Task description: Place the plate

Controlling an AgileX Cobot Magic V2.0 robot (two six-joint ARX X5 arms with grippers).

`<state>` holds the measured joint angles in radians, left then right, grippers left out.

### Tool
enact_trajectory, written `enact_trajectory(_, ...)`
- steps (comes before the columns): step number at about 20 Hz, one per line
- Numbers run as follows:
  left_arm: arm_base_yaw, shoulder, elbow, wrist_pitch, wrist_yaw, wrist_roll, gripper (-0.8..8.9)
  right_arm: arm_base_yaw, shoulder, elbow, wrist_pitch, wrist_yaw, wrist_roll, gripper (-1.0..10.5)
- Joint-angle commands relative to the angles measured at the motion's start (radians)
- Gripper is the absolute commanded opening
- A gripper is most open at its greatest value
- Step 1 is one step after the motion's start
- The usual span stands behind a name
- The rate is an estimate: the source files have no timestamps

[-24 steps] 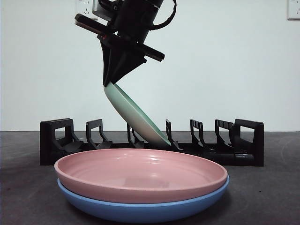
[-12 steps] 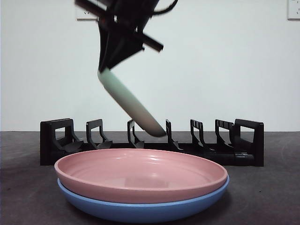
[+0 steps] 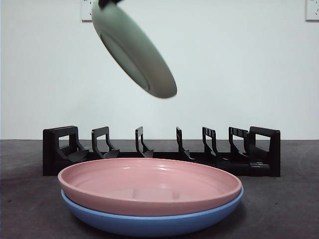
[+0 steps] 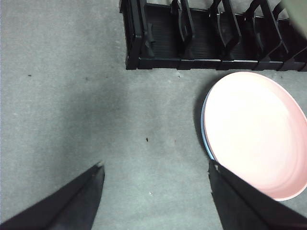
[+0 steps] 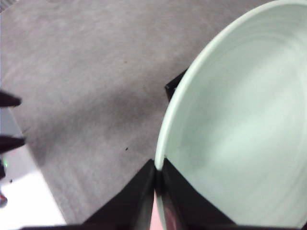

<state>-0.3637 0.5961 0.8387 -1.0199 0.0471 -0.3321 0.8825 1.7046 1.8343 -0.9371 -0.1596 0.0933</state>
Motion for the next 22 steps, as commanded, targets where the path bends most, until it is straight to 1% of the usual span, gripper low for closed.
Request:
enact_trajectory(1,-0.002,0.005,0.018,0.016,-0.006,0.01,3.44,0.042,-0.015,0.022,-0.036,0.05,-0.045,0.1)
enact_trajectory(2,-0.002,0.005,0.018,0.02,-0.006,0.01,3.44,0.062,-0.03,0.005,-0.047,0.081,-0.051,0.1)
enact_trajectory(4,-0.002,0.005,0.018,0.027,-0.006,0.01,3.44,0.097,-0.072,-0.077,-0.018,0.117,-0.054,0.1)
enact_trajectory(7,-0.002,0.005,0.018,0.036,-0.006,0.01,3.44,0.145,-0.163,-0.274,0.101,0.132,-0.053,0.1)
enact_trajectory(10,-0.002,0.005,0.018,0.053,-0.006,0.006,3.44,0.219,-0.243,-0.453,0.187,0.201,-0.053,0.1)
enact_trajectory(13,-0.002,0.005,0.018,0.056,-0.006,0.006,3.44,0.297,-0.271,-0.575,0.206,0.249,-0.053,0.1)
enact_trajectory(17,-0.002,0.005,0.018,0.056,-0.006,-0.002,3.44,0.366,-0.268,-0.693,0.243,0.249,-0.046,0.1)
enact_trajectory(22,-0.002,0.005,0.018,0.056,-0.006,-0.003,3.44,0.385,-0.267,-0.776,0.25,0.25,-0.037,0.1)
